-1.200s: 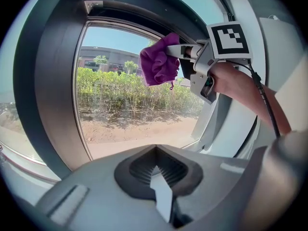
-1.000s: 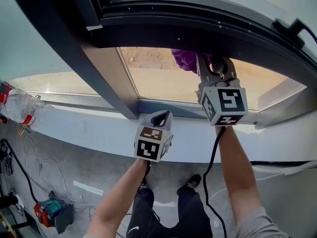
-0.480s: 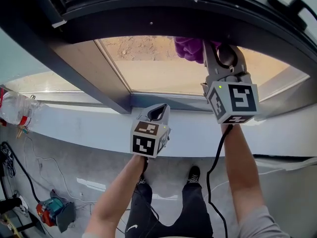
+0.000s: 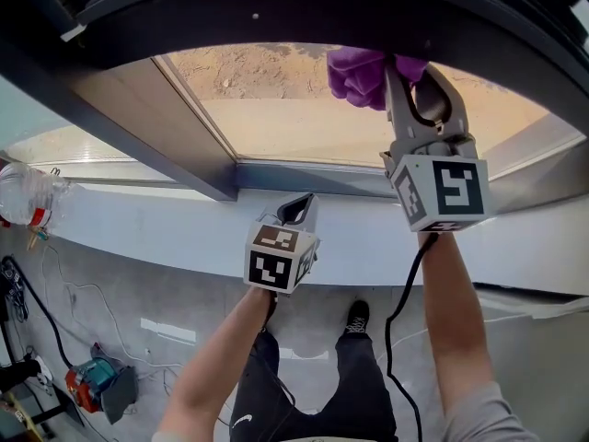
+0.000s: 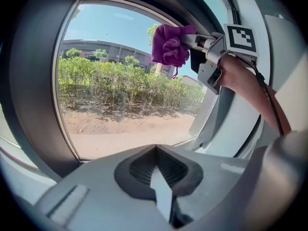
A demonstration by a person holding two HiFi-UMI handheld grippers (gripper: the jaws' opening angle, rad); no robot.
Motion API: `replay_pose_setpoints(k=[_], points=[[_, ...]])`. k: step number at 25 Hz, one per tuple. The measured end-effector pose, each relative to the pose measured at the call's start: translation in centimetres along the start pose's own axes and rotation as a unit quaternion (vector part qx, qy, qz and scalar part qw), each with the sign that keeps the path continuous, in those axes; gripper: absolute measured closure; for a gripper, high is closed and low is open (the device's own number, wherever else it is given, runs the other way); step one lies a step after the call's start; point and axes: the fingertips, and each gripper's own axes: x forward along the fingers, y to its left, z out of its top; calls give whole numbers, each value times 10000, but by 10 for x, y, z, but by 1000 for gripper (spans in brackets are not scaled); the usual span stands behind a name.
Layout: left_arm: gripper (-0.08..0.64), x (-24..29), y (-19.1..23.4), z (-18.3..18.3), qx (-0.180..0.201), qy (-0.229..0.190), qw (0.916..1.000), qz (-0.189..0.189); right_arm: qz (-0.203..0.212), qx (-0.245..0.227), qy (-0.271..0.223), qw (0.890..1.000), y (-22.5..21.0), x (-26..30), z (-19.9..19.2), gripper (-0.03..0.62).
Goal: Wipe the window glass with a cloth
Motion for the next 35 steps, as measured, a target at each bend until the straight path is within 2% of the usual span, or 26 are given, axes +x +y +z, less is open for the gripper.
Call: replay_pose_setpoints(k=[6,10,16,22,30,35], points=[[560,14,9,-24,-73,175,9998,89,74,96,306,9995,6,-8,-51,494],[560,26,11,-44,-156,249,9995,138,217,177,690,9972,16,-20,-105,494],[560,47,12,-62,-208,287,9990,281,424,325,1253,9907,30,-33,-186,494],[560,69,14,-87,-268,343,9986,307,698,215,1667,9833,45,-43,-263,494],[560,92,15,-105,-428,224,9981,380,1030,76,2076,9728,69,-56,-350,495],[560,100,13,-112,-514,128,9979,385,1202,77,2321,9652,80,-60,-387,495]])
